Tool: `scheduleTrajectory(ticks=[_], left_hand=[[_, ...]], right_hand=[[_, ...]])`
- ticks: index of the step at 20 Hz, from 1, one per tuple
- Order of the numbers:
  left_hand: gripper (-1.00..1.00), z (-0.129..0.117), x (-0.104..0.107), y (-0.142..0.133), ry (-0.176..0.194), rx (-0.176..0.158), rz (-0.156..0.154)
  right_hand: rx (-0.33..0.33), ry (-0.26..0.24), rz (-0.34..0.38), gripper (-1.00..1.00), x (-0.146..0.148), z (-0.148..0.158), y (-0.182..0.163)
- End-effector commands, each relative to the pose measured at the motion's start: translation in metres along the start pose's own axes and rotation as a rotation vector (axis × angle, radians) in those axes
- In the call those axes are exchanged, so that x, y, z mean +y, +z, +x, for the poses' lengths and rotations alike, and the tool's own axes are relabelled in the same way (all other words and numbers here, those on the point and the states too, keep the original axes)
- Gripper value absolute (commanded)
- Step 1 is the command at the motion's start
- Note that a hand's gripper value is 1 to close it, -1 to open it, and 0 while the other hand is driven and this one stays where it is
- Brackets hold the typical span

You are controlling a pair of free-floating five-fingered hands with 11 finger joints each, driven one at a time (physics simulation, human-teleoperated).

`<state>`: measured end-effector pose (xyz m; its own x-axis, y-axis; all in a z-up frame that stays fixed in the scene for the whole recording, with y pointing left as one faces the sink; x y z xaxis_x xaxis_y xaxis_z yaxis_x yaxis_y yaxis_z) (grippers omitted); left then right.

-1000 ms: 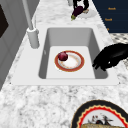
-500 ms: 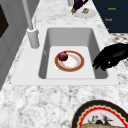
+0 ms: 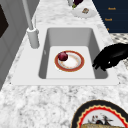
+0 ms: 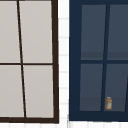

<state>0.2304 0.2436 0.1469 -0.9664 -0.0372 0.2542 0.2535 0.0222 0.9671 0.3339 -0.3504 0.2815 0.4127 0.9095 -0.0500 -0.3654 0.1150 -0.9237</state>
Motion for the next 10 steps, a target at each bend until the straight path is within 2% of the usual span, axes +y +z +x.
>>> scheduleTrajectory(ticks=[1, 10], left_hand=[[0.0, 0.0, 0.0, 0.0, 0.0, 0.0, 0.0], [0.0, 0.0, 0.0, 0.0, 0.0, 0.0, 0.0]], right_hand=[[-0.025, 0.031, 0.016, 1.0, -0.001, -0.02, -0.005], [-0.029, 0.028, 0.03, 1.0, 0.0, -0.067, -0.026]])
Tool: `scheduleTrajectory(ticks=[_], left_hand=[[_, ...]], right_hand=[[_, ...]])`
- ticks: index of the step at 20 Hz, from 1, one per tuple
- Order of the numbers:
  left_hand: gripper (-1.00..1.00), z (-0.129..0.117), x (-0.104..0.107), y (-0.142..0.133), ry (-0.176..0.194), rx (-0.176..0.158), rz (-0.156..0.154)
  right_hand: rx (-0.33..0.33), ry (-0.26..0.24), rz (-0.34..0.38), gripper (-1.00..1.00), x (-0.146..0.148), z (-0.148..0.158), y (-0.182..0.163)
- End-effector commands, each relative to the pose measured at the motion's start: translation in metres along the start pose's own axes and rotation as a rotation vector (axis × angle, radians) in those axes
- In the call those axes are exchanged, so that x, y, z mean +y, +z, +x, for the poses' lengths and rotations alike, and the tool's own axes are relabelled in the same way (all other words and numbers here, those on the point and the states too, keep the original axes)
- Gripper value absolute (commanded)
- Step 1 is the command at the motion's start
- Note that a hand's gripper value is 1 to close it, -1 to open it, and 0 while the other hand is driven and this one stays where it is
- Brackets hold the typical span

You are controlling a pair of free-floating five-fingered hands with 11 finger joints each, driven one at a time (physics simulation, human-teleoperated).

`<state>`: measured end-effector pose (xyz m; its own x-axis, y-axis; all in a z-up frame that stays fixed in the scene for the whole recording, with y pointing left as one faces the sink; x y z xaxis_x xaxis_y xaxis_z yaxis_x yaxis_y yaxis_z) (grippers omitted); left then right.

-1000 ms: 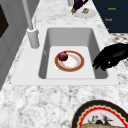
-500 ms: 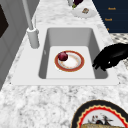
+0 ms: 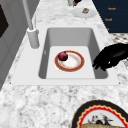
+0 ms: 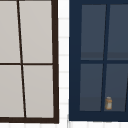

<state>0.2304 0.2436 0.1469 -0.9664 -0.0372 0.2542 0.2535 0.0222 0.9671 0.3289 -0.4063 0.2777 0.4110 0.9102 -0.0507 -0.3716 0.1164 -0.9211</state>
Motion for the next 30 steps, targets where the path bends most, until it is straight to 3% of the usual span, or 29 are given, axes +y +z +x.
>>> scheduleTrajectory(ticks=[1, 8, 13, 25, 28, 30], left_hand=[[0.0, 0.0, 0.0, 0.0, 0.0, 0.0, 0.0], [0.0, 0.0, 0.0, 0.0, 0.0, 0.0, 0.0], [0.0, 0.0, 0.0, 0.0, 0.0, 0.0, 0.0], [0.0, 0.0, 0.0, 0.0, 0.0, 0.0, 0.0], [0.0, 0.0, 0.0, 0.0, 0.0, 0.0, 0.0], [0.0, 0.0, 0.0, 0.0, 0.0, 0.0, 0.0]], right_hand=[[-0.026, 0.025, 0.027, 1.0, 0.003, -0.021, -0.007], [-0.04, 0.037, 0.041, 1.0, 0.031, -0.058, -0.017], [-0.077, -0.004, 0.018, 1.0, 0.056, -0.079, -0.026], [-0.145, 0.064, 0.001, 1.0, 0.131, -0.085, -0.058], [-0.12, 0.092, -0.048, 1.0, 0.127, -0.085, -0.073], [-0.104, 0.087, -0.042, 1.0, 0.123, -0.086, -0.086]])
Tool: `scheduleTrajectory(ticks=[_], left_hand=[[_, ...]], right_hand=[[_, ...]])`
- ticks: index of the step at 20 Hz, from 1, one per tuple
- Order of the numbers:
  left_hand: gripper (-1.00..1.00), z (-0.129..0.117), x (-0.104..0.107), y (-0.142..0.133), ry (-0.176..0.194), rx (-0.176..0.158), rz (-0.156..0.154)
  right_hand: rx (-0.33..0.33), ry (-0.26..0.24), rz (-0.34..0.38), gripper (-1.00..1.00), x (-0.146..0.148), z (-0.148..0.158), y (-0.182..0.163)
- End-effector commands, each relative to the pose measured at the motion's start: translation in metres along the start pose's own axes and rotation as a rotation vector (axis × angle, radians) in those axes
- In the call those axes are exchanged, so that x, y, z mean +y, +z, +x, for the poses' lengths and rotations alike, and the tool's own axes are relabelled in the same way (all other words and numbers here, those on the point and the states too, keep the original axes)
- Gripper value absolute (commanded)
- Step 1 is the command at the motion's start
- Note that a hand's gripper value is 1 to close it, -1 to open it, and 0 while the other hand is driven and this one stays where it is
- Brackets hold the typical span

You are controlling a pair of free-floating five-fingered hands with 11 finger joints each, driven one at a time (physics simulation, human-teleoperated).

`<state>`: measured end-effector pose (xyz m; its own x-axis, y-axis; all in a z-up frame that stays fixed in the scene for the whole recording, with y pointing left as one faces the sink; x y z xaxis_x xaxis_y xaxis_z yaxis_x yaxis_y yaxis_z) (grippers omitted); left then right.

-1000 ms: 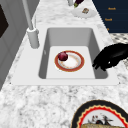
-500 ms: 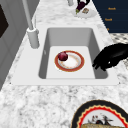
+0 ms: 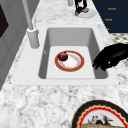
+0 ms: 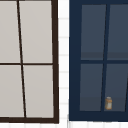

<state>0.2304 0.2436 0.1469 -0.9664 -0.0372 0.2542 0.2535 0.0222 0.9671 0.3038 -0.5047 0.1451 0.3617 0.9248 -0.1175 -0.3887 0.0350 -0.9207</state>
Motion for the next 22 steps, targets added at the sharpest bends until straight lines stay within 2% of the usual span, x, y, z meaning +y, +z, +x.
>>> scheduleTrajectory(ticks=[1, 2, 3, 12, 16, 22], left_hand=[[0.0, 0.0, 0.0, 0.0, 0.0, 0.0, 0.0], [0.0, 0.0, 0.0, 0.0, 0.0, 0.0, 0.0], [0.0, 0.0, 0.0, 0.0, 0.0, 0.0, 0.0], [0.0, 0.0, 0.0, 0.0, 0.0, 0.0, 0.0], [0.0, 0.0, 0.0, 0.0, 0.0, 0.0, 0.0], [0.0, 0.0, 0.0, 0.0, 0.0, 0.0, 0.0]], right_hand=[[-0.071, 0.021, -0.024, 1.0, 0.001, 0.005, -0.021], [-0.021, 0.012, -0.023, 1.0, 0.003, -0.001, -0.013], [0.004, 0.015, 0.003, -1.0, 0.0, -0.001, -0.009], [0.007, 0.028, -0.003, -1.0, -0.009, -0.004, -0.013], [-0.011, 0.006, 0.026, -1.0, -0.021, -0.015, -0.01], [-0.04, -0.021, 0.058, -1.0, -0.018, -0.037, 0.022]])
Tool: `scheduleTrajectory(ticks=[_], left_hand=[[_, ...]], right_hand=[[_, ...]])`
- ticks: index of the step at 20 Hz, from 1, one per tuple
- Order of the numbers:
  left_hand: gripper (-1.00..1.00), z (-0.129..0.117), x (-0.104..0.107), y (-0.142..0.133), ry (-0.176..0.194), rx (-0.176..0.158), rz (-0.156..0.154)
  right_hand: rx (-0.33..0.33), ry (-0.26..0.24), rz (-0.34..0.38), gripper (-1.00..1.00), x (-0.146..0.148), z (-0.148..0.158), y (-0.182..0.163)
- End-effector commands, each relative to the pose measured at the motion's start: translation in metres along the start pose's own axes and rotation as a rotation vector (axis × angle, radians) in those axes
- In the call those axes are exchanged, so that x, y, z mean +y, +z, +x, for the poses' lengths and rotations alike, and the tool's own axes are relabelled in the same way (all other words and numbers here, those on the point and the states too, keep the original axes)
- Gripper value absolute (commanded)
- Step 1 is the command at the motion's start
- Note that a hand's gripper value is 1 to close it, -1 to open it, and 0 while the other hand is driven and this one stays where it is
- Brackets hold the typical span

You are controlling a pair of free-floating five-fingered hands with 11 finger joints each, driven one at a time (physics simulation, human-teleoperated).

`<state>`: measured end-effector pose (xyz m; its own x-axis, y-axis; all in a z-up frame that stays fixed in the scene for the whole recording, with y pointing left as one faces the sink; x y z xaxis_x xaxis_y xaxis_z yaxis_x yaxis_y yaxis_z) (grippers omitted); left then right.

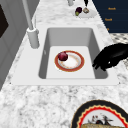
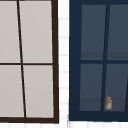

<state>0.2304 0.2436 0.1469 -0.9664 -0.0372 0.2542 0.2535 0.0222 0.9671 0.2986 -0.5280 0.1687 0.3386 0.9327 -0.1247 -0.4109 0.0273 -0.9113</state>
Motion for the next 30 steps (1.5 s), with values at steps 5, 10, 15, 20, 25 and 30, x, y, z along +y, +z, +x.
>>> scheduleTrajectory(ticks=[5, 10, 15, 20, 25, 30], left_hand=[[0.0, 0.0, 0.0, 0.0, 0.0, 0.0, 0.0], [0.0, 0.0, 0.0, 0.0, 0.0, 0.0, 0.0], [0.0, 0.0, 0.0, 0.0, 0.0, 0.0, 0.0], [0.0, 0.0, 0.0, 0.0, 0.0, 0.0, 0.0], [0.0, 0.0, 0.0, 0.0, 0.0, 0.0, 0.0], [0.0, 0.0, 0.0, 0.0, 0.0, 0.0, 0.0]], right_hand=[[-0.041, -0.077, 0.102, -1.0, 0.005, -0.029, 0.046], [-0.112, -0.12, 0.127, -1.0, 0.017, -0.04, 0.069], [-0.141, -0.083, 0.197, -1.0, 0.038, -0.046, 0.078], [-0.156, -0.024, 0.223, -1.0, 0.051, -0.036, 0.088], [-0.136, 0.035, 0.379, -1.0, 0.055, -0.024, 0.074], [-0.144, 0.056, 0.442, -1.0, 0.056, -0.011, 0.062]])
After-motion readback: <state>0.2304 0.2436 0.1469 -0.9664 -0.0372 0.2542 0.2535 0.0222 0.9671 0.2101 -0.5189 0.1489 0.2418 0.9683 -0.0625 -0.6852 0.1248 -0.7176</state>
